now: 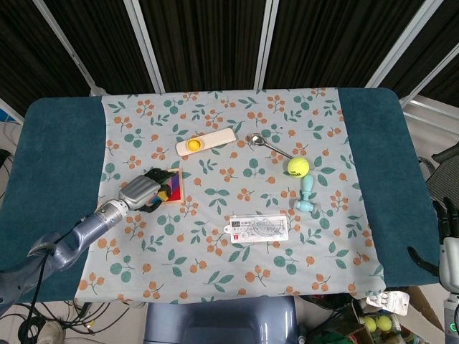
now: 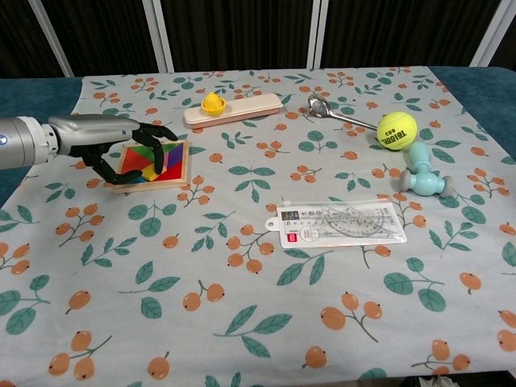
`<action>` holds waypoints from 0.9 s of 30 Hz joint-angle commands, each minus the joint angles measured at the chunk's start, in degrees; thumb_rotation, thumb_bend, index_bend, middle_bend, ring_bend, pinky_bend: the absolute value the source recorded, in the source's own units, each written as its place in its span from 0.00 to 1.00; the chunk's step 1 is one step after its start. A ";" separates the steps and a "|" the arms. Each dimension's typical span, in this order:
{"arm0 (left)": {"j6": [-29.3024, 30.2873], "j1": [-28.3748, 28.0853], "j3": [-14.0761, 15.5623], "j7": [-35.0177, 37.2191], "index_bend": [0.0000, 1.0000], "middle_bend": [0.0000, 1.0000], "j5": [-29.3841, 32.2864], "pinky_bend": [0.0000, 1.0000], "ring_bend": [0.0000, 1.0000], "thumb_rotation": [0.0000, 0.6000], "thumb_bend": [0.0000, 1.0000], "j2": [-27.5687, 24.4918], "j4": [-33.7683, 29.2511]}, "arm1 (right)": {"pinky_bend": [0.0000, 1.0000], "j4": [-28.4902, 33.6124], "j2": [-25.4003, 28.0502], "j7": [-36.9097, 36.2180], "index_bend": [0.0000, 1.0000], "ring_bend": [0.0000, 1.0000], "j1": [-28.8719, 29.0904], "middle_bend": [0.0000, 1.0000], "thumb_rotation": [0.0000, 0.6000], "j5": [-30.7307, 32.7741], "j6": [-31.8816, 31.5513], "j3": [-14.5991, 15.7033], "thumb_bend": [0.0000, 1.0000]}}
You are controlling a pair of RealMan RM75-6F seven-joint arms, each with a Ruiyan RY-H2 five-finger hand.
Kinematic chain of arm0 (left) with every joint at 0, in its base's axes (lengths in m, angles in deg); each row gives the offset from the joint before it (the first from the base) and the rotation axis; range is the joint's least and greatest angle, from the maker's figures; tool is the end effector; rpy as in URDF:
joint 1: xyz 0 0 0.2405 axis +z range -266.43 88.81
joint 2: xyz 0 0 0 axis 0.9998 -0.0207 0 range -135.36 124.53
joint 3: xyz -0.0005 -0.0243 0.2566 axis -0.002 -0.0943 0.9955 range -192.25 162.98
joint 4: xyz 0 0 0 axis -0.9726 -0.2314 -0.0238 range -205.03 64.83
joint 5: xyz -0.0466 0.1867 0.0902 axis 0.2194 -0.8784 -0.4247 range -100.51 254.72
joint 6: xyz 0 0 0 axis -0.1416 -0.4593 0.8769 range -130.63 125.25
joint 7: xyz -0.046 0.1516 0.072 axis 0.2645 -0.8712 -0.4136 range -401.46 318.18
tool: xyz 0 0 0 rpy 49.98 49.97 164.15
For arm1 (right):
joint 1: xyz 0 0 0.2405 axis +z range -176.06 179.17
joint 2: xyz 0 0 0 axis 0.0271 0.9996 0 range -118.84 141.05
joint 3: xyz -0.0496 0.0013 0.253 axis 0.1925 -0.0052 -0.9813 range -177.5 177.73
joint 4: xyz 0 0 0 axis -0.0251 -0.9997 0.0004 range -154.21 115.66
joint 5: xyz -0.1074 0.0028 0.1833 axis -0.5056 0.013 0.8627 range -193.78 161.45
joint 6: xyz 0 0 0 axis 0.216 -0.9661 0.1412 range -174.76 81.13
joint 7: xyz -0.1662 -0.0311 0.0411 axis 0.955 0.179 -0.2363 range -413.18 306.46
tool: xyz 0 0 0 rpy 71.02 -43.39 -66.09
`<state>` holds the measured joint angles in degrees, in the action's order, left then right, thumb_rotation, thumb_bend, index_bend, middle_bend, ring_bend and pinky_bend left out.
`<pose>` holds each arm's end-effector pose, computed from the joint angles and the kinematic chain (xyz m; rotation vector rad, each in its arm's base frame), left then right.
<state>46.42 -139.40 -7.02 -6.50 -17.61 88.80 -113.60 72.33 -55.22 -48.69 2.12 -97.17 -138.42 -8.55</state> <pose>-0.2203 0.4242 -0.0424 -2.1763 -0.9622 -0.8106 -0.3260 -0.2045 0.1878 1.1631 -0.7864 0.8851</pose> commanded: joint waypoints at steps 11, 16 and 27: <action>1.29 0.33 -0.60 -0.09 0.40 0.04 0.24 0.00 0.00 1.00 0.53 -0.03 0.91 | 0.23 0.01 -0.22 0.30 0.00 0.08 -0.03 0.00 1.00 0.14 -0.23 -0.17 0.10; 5.66 0.19 -2.41 -0.53 0.31 0.03 0.20 0.00 0.00 1.00 0.53 -2.50 -2.37 | 0.23 0.10 -0.21 0.25 0.00 0.08 -0.02 0.00 1.00 0.18 -0.15 -0.16 0.10; 12.20 8.69 -7.44 -29.85 0.03 0.00 14.41 0.00 0.00 1.00 0.38 -25.05 -39.21 | 0.23 -0.59 0.35 -1.00 0.00 0.07 0.24 0.00 1.00 -1.81 -0.46 0.20 0.08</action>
<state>52.36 -136.94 -11.64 -20.15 -11.44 73.91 -136.22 71.86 -55.00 -49.55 2.33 -98.75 -138.86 -8.48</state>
